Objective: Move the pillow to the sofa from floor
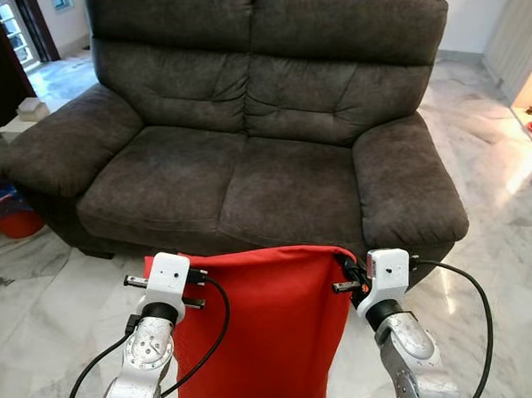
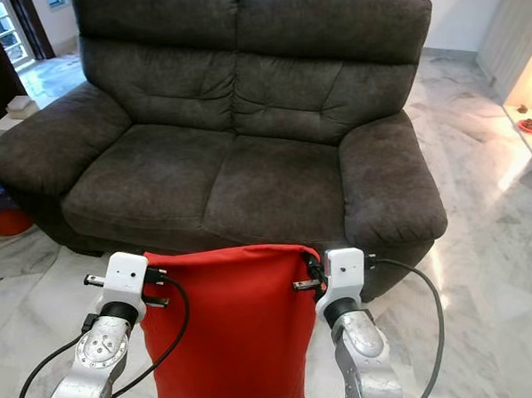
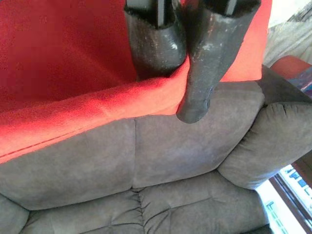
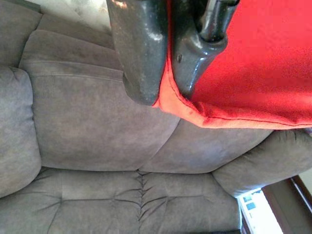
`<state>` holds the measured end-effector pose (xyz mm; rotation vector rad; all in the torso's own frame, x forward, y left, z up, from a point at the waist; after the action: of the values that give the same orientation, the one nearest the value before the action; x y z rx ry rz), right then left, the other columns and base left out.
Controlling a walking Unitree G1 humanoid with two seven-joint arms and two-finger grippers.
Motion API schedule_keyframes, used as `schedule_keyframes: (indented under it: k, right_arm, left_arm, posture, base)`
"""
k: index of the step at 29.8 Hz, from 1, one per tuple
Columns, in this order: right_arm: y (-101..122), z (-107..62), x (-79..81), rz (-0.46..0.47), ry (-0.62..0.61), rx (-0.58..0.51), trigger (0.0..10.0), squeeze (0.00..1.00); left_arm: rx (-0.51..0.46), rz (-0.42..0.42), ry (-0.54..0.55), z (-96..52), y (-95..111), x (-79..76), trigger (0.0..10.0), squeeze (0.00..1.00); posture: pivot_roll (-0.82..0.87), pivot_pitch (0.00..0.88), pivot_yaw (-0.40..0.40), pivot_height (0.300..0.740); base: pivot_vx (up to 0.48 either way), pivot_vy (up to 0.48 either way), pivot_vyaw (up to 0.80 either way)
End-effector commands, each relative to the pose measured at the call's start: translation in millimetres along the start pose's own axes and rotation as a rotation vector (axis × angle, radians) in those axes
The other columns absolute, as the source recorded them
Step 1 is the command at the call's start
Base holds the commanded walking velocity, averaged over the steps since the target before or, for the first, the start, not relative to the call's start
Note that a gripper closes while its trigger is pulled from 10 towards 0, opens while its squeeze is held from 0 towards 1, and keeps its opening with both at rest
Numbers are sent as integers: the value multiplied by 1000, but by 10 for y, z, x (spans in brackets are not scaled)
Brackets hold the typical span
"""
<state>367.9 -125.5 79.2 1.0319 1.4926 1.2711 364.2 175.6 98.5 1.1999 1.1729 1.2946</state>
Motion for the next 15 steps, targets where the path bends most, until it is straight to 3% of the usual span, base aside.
schedule_keyframes:
  k: [1, 15]
  right_arm:
    - [178, 26, -62, -6, -24, -70, 10000, 0]
    - [255, 45, 55, -29, 25, -103, 10000, 0]
  left_arm:
    - [-128, -2, -3, 49, 331, 25, 10000, 0]
    - [-128, -5, -7, 55, 337, 17, 10000, 0]
  posture:
    - [158, 79, -35, 740]
    - [164, 71, -39, 740]
  base:
    - [281, 0, 0]
    - [325, 0, 0]
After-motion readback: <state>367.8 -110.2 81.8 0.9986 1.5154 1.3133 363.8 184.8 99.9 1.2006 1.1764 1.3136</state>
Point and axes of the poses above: a point about 5 cm out from each wrist's last joint towards the gripper, its own z axis pointing out of the wrist towards the gripper, its own y axis along the axis of the wrist's last joint, x = y × z, the point moved 6 cm from there along z, pointing out of the wrist towards the gripper, and after that the axes turned 13 degrees about -z, right-handed, at the moved point
